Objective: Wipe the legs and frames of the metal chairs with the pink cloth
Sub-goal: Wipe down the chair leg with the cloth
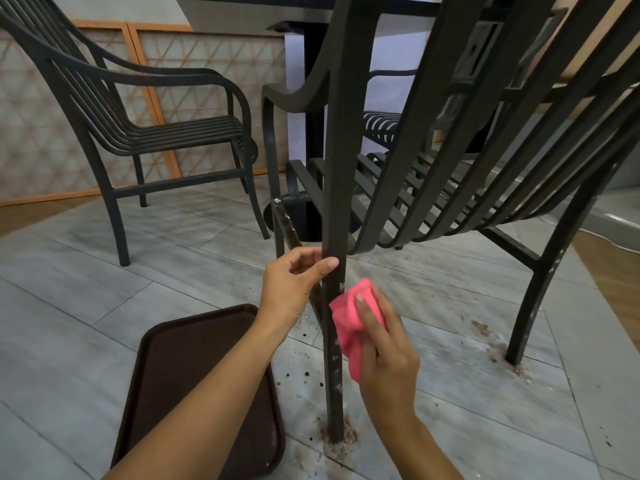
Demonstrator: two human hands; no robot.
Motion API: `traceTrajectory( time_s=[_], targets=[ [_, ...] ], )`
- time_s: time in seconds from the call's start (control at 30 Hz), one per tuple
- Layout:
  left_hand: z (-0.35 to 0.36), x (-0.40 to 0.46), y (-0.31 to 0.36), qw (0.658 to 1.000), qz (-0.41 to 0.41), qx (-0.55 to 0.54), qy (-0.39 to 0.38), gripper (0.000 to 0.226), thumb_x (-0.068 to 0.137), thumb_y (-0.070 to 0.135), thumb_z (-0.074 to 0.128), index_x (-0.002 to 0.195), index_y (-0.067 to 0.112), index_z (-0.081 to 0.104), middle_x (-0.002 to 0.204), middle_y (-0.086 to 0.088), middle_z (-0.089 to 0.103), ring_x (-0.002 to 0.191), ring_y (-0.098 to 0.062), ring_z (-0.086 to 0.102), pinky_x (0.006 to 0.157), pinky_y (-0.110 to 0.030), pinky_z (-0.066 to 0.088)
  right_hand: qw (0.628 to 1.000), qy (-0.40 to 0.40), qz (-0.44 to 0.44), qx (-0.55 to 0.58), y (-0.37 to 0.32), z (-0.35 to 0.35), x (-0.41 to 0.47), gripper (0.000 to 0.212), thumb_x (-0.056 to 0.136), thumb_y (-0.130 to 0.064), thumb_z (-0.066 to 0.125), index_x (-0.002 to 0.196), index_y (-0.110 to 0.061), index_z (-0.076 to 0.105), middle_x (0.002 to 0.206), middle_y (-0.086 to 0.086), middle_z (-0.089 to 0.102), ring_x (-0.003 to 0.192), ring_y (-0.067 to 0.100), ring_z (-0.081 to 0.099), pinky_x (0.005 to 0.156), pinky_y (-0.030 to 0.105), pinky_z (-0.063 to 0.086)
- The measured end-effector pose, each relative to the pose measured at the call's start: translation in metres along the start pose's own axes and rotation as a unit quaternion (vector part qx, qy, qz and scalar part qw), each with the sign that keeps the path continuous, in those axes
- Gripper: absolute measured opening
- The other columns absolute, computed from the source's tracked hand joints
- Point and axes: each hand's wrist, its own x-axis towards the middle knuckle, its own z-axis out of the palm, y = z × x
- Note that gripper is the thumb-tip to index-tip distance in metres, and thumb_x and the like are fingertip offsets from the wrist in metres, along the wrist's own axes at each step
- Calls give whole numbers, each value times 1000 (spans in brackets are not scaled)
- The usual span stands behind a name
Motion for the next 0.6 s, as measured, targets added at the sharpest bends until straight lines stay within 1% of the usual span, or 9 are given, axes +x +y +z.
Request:
traceTrajectory(
  time_s=[0.07, 0.13, 0.2, 0.27, 0.37, 0.43, 0.5, 0.6],
  targets=[
    [0, -2, -4, 1000, 0, -1, 5, 17, 66, 23, 73, 82, 26, 69, 79, 10, 73, 81, -5, 69, 70, -17, 53, 995, 29, 57, 79, -7, 0, 20, 38, 91, -6, 49, 124, -24, 55, 140, 6, 46, 121, 20, 52, 90, 31, 51],
    [-1, -2, -6, 1000, 0, -4, 13, 15, 69, 18, 73, 78, 30, 69, 76, 10, 73, 79, -4, 68, 68, -17, 53, 987, 12, 69, 145, -13, 2, 36, 37, 91, -4, 53, 124, -20, 57, 140, 5, 47, 125, 16, 49, 97, 25, 46],
    [-1, -2, -7, 1000, 2, 2, 18, 15, 71, 17, 73, 77, 30, 69, 75, 10, 72, 78, -3, 67, 68, -18, 52, 984, 5, 60, 167, -15, 9, 41, 33, 91, -4, 53, 122, -12, 59, 137, 9, 49, 125, 13, 48, 98, 17, 43],
    [-2, -1, -7, 1000, -2, 0, 20, 14, 65, 25, 73, 77, 30, 69, 78, 8, 72, 81, -7, 67, 71, -22, 53, 981, 12, 71, 181, -13, 15, 41, 35, 88, 5, 54, 120, -8, 60, 134, 10, 51, 121, 11, 50, 95, 14, 44],
    [-3, 1, -8, 1000, -9, -7, 16, 18, 61, 28, 73, 78, 27, 70, 79, 2, 71, 81, -11, 67, 74, -27, 54, 979, 12, 81, 185, -9, 20, 37, 38, 85, 11, 54, 118, -8, 62, 131, 13, 55, 118, 13, 53, 93, 15, 46],
    [-3, 3, -9, 1000, -11, -14, 13, 17, 61, 25, 73, 77, 25, 70, 74, 5, 72, 76, -8, 67, 70, -23, 54, 979, 13, 80, 189, -7, 22, 34, 38, 85, 13, 55, 115, -8, 64, 130, 12, 56, 118, 12, 54, 92, 16, 47],
    [-2, 3, -10, 1000, -12, -24, 7, 15, 62, 22, 73, 77, 25, 70, 71, 7, 72, 74, -6, 68, 68, -20, 55, 978, 14, 80, 189, -4, 27, 30, 38, 85, 14, 55, 114, -8, 65, 129, 11, 57, 118, 13, 55, 92, 20, 48],
    [-2, 3, -11, 999, -14, -34, 5, 15, 62, 21, 73, 77, 24, 70, 72, 7, 72, 74, -7, 69, 67, -21, 55, 979, 20, 81, 188, 1, 31, 22, 39, 84, 13, 54, 114, -9, 65, 128, 11, 57, 117, 14, 55, 93, 22, 49]
  ],
)
